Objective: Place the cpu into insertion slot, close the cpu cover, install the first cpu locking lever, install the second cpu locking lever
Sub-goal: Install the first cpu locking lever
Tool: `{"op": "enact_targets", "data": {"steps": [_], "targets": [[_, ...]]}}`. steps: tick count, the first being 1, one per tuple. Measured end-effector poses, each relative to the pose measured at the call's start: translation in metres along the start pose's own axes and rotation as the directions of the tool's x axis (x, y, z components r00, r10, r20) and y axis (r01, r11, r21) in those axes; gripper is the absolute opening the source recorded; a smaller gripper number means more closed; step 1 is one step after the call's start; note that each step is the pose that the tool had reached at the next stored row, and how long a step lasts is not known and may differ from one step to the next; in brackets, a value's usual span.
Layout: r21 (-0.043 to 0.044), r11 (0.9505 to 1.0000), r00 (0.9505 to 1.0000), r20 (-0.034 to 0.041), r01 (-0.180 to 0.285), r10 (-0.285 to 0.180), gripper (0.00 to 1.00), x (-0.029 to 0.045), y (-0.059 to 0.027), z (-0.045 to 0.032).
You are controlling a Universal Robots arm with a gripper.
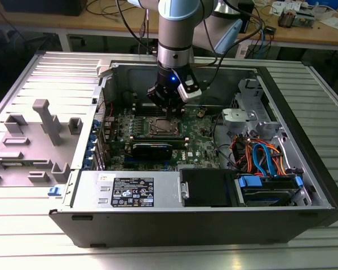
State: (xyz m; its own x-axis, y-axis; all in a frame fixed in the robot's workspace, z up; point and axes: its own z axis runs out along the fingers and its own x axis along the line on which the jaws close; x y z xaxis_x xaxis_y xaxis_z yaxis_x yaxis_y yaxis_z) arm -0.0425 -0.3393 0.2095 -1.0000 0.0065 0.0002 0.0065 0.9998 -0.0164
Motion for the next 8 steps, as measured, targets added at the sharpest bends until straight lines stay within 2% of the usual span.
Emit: {"op": "enact_targets", "data": {"steps": [4,8], "targets": [[0.0009,1.0,1.0,0.0001,0.0,0.0,0.11,0.0,0.0,0.0003],[0.0083,1.0,1.0,0.0001,0.0,0.0,0.11,0.0,0.0,0.0012]]}}
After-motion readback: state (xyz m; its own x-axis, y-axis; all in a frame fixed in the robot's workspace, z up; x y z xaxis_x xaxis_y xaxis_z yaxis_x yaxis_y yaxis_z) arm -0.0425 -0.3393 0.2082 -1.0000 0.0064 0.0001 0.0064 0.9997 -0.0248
